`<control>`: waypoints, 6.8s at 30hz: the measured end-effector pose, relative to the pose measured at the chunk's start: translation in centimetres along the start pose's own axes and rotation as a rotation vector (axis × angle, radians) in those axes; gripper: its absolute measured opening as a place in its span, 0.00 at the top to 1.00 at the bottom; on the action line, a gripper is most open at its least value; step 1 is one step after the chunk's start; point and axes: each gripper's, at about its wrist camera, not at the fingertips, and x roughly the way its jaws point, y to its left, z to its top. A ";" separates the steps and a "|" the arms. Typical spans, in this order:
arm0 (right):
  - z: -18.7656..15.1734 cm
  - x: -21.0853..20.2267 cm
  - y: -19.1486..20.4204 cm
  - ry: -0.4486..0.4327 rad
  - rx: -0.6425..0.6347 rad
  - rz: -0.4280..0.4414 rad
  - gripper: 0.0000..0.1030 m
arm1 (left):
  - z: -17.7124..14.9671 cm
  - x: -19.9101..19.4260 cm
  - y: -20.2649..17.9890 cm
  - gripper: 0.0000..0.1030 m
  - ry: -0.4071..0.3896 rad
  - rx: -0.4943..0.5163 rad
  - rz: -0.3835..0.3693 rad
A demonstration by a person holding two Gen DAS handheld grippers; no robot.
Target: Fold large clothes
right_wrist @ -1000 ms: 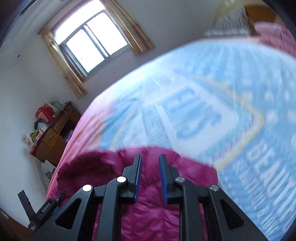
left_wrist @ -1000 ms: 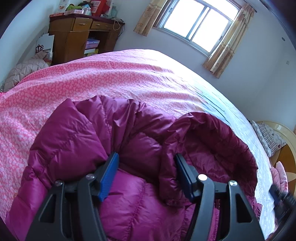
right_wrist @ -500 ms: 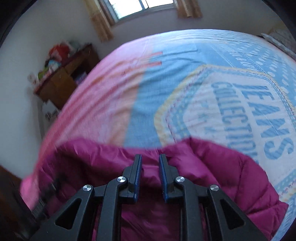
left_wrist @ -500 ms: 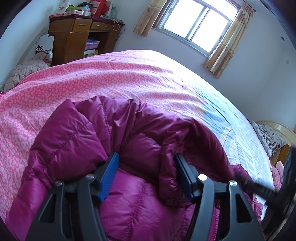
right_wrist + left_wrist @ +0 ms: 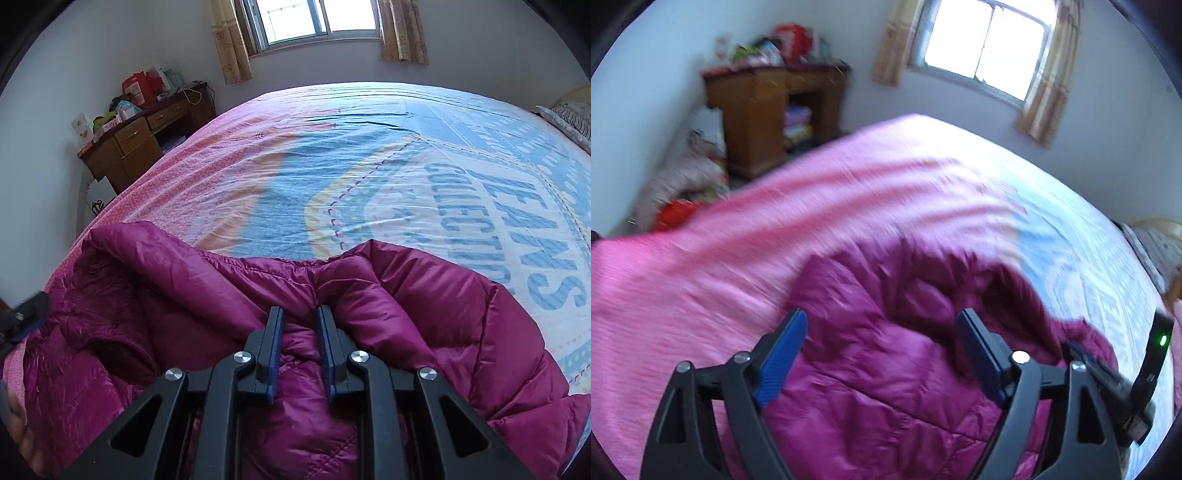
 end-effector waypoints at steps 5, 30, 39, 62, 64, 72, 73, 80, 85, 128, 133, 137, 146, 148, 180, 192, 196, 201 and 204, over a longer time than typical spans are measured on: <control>-0.1 -0.1 0.1 -0.009 0.007 0.010 0.81 | 3.4 0.3 -5.1 0.16 -0.030 0.063 -0.128; -1.9 -1.8 -5.7 -0.053 0.351 0.252 0.81 | -0.5 13.3 -8.7 0.00 0.168 0.251 0.178; -1.6 -0.4 -4.9 -0.010 0.327 0.199 0.89 | -1.0 13.0 -8.5 0.00 0.163 0.246 0.172; -17.4 -27.5 -6.4 -0.169 0.235 0.198 0.45 | -9.3 -9.8 6.4 0.00 0.083 0.348 -0.167; -21.1 -30.2 -6.3 -0.165 0.221 0.183 0.45 | -11.0 -12.0 9.1 0.00 0.080 0.322 -0.188; -32.3 -36.5 -4.4 -0.064 0.183 0.253 0.45 | -17.8 -16.5 14.1 0.00 0.071 0.298 -0.192; -33.0 -36.3 -4.5 -0.049 0.182 0.258 0.45 | -18.1 -16.6 14.5 0.00 0.076 0.288 -0.192; -36.6 -31.7 -3.5 0.140 0.259 0.304 0.45 | -18.9 -18.1 15.9 0.00 0.063 0.230 -0.191; -37.4 -29.9 -1.3 0.230 0.210 0.349 0.45 | -18.8 -19.2 16.8 0.00 0.016 0.246 -0.169; -16.9 -17.1 -10.7 -0.031 0.670 0.475 0.64 | -6.4 -8.7 13.9 0.00 0.065 0.213 -0.326; -16.5 -21.9 -11.1 -0.175 0.589 0.504 0.25 | -6.3 -5.4 11.9 0.00 0.158 0.191 -0.342; -16.3 -24.4 -9.8 -0.190 0.364 0.289 0.24 | -6.7 -4.4 12.6 0.00 0.206 0.120 -0.405; -14.9 -18.9 -6.6 -0.075 0.098 0.062 0.24 | -6.2 -2.4 11.6 0.01 0.241 0.103 -0.415; -15.0 -17.0 -6.2 -0.035 0.080 0.064 0.24 | -6.2 -2.0 11.7 0.14 0.256 0.091 -0.422; 0.3 -22.5 -3.7 -0.359 0.054 -0.087 0.85 | 5.4 -4.5 3.5 0.87 -0.108 0.131 -0.348; 0.2 -7.2 -7.9 -0.189 0.098 -0.330 0.85 | 1.8 9.8 -0.6 0.87 -0.001 0.167 -0.126; -0.6 -5.7 -9.2 -0.147 0.133 -0.367 0.85 | 1.3 11.7 -0.5 0.77 0.083 0.153 -0.097; -0.6 -3.3 -10.2 -0.028 0.154 -0.370 0.85 | 0.6 12.4 -1.4 0.73 0.136 0.196 -0.043; -0.6 -3.2 -10.3 -0.018 0.151 -0.373 0.85 | 0.2 12.5 -2.5 0.72 0.130 0.251 0.020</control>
